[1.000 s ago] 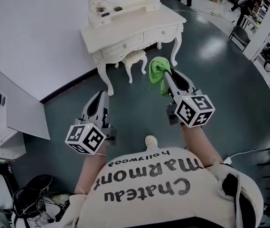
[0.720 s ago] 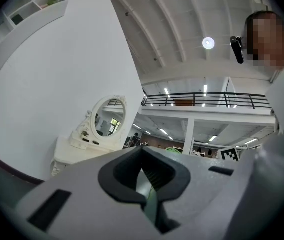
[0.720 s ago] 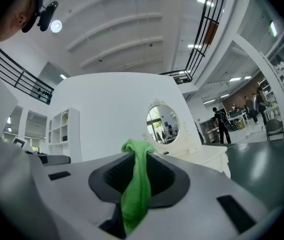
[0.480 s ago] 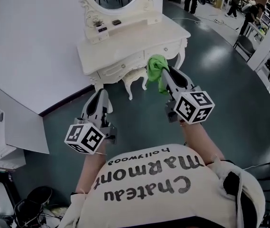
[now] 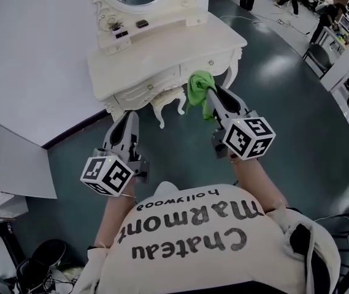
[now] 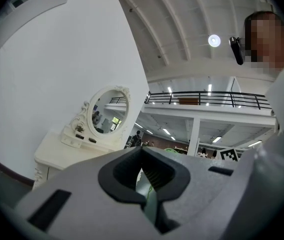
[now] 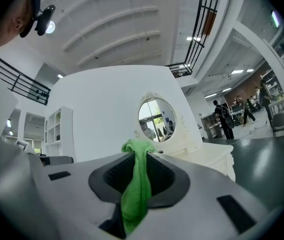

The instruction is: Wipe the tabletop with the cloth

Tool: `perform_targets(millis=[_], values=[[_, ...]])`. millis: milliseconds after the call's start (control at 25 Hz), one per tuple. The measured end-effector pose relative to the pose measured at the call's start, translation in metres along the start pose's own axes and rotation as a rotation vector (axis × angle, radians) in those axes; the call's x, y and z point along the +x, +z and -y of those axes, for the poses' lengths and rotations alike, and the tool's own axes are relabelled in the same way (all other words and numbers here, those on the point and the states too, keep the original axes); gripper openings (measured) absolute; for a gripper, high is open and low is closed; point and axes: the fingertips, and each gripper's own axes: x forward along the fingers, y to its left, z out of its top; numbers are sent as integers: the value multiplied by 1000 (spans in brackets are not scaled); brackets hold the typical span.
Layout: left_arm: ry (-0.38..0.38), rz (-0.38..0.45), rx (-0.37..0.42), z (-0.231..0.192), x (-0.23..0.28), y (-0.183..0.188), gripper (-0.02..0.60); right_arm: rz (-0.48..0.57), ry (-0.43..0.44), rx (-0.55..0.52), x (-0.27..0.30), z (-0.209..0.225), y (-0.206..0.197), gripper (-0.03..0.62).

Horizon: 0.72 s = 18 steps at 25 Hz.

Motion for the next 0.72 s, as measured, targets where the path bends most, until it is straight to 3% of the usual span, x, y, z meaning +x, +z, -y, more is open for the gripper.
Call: perform_targets(millis=[400, 600, 720], values=[[-31, -38, -37, -49, 90, -18, 9, -61, -65, 36, 71, 69, -23, 84], [-56, -30, 40, -86, 158, -4, 8, -69, -75, 27, 143, 98, -13, 84], [-83, -24, 47, -105, 198, 10, 9, -48, -76, 16, 183, 114, 3, 84]])
